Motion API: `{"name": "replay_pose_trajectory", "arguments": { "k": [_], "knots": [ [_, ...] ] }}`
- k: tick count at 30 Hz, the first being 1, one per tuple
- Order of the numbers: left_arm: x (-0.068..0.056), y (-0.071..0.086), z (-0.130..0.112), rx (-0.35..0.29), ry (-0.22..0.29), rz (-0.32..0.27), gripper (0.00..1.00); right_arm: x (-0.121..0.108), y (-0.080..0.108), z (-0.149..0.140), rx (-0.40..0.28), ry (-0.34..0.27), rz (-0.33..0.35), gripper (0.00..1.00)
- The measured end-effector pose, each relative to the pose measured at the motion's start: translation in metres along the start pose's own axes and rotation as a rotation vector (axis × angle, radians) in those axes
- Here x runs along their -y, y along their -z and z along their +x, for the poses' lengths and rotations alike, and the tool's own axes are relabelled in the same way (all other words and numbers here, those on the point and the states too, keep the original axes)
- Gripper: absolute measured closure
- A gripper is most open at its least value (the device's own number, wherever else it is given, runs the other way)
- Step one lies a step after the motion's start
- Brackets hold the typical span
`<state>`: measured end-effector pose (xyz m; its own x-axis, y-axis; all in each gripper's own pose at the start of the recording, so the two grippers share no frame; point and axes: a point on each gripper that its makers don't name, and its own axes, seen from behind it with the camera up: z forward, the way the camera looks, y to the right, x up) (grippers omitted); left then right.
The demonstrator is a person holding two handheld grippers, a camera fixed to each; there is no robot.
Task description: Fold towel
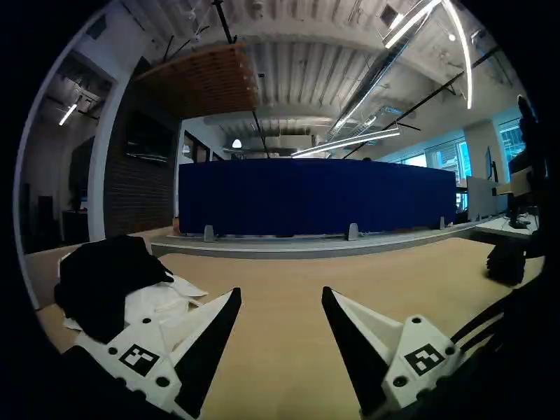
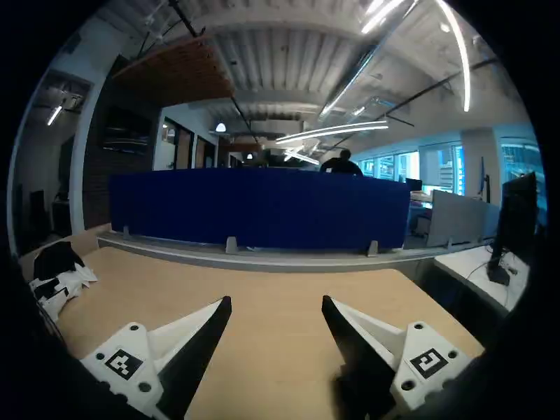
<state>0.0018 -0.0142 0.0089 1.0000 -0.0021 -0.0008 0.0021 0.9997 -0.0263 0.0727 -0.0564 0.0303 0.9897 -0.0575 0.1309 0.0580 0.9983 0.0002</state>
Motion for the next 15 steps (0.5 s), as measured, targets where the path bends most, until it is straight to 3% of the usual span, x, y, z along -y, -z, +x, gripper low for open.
{"name": "replay_pose_trajectory", "arguments": {
  "k": [11,15],
  "knots": [
    [0.0,-0.001,0.0,0.001,0.0,0.0,0.15,-0.009,0.003,0.011,-0.062,0.037,-0.01,0.0],
    [-0.001,-0.001,-0.001,0.0,0.0,0.0,0.12,-0.01,0.005,0.016,-0.102,0.018,-0.001,0.0]
  ]
}}
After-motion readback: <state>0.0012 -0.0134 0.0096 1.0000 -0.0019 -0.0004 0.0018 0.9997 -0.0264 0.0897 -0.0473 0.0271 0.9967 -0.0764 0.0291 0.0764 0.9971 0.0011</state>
